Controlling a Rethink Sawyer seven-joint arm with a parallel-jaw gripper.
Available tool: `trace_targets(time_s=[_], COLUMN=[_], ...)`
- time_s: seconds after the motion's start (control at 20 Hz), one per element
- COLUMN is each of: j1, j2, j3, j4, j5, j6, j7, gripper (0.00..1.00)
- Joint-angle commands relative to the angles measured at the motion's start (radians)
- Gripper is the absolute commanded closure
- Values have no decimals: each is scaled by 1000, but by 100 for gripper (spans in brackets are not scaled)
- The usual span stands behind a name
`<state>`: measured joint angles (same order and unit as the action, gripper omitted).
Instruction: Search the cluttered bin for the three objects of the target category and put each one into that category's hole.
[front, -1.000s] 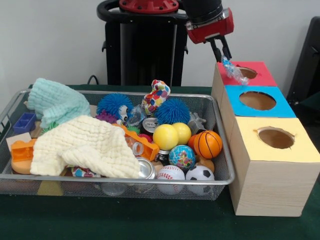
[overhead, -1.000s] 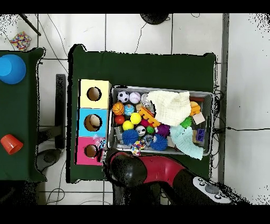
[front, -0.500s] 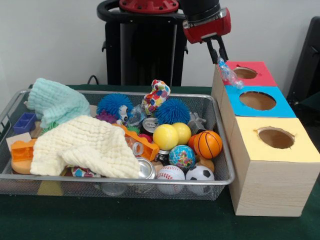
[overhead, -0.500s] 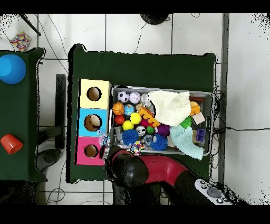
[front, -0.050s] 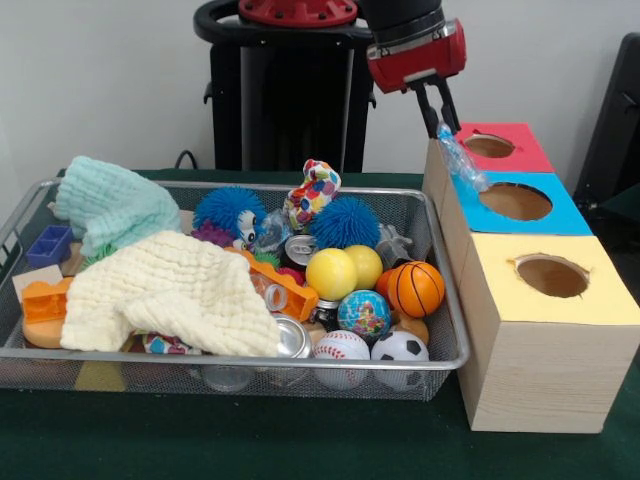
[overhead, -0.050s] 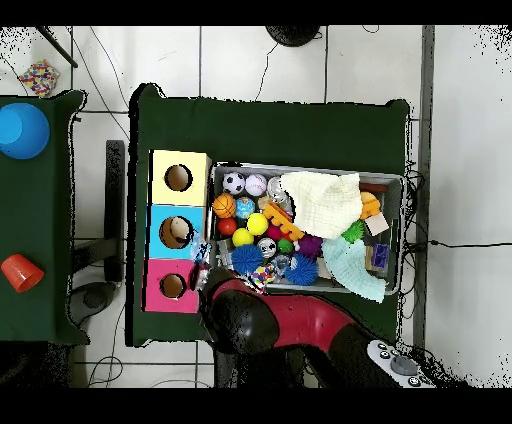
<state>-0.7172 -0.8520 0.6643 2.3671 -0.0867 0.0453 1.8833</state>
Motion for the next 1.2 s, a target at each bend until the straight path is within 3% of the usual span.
trace_targets(time_s=[0.05,0.65,1.2], j1=[17,-43,-46], j2=[4,126,215], j3=[-24,85,108], j4=[-69,-86,-106], j5=[64,37,12], j6=[-117,-198,-285], j7=[236,222,217], gripper=[100,100,100])
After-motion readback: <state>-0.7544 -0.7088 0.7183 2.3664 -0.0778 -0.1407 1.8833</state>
